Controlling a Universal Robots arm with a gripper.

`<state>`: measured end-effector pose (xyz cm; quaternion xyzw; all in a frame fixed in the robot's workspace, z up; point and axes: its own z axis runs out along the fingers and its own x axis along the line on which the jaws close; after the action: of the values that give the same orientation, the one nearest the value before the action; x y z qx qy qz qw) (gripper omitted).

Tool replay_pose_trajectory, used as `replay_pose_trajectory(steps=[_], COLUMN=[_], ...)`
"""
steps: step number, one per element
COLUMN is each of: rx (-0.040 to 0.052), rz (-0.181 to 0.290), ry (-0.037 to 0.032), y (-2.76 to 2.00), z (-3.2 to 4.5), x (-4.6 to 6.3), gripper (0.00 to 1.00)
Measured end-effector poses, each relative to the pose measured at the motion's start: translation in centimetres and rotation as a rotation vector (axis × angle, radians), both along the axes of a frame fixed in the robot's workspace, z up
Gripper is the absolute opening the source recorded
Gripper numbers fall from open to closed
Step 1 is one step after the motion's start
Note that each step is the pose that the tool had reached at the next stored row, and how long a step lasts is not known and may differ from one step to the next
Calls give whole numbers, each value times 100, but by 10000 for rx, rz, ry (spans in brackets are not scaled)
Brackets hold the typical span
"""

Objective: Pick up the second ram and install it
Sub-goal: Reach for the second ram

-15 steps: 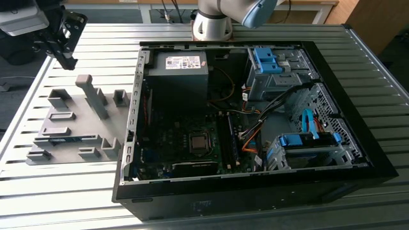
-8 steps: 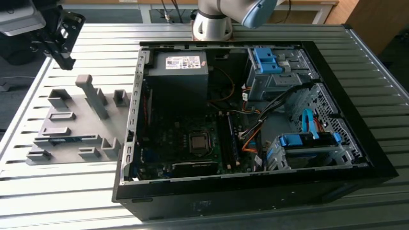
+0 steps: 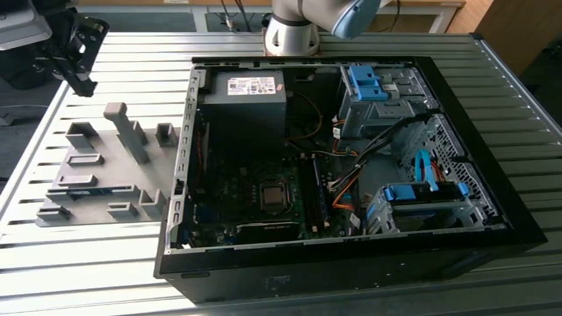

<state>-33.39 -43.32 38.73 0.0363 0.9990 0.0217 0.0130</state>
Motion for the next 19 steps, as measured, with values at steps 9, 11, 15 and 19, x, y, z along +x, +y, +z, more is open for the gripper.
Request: replay_pose_trajectory(steps=[9,11,15,19], rx=[1,0,0,2], rz=[-1,0,-1,0], ry=[-1,0,2,61], y=[-141,-147,-152,-166], z=[-35,-41,-52,-74], x=[-257,-319,-442,-497], gripper=[11,11,11,11])
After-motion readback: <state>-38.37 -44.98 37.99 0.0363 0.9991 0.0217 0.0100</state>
